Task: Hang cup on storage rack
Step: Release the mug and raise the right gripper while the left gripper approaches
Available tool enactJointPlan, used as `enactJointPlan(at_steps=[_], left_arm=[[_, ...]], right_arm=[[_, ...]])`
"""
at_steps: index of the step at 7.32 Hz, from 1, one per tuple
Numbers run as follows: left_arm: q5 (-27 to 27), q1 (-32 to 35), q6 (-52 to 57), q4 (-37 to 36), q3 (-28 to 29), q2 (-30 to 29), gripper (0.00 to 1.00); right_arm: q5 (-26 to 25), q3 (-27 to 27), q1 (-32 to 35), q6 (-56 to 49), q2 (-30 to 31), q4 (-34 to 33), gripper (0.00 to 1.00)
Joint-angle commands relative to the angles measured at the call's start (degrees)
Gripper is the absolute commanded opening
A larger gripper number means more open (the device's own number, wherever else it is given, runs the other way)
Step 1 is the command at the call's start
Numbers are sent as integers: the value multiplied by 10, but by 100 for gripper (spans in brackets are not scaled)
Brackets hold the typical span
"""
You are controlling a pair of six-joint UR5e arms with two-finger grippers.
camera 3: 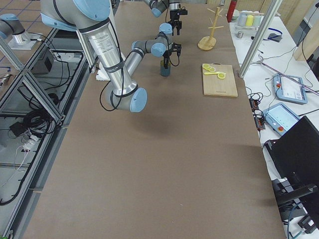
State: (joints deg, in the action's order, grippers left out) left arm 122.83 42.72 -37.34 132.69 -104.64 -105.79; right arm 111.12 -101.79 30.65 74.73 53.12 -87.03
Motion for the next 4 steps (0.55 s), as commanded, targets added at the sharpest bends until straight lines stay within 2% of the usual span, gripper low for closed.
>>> enactJointPlan(at_steps=[1, 2, 4], left_arm=[[-143, -68, -38, 53, -3, -25, 97], [-224, -101, -37, 107, -3, -20, 95], [-349, -152, -26, 136, -5, -15, 92]], right_arm=[[34, -6, 60, -13, 11, 2, 100], [38, -6, 77, -31, 15, 2, 100], [68, -12, 122, -66, 36, 3, 100]])
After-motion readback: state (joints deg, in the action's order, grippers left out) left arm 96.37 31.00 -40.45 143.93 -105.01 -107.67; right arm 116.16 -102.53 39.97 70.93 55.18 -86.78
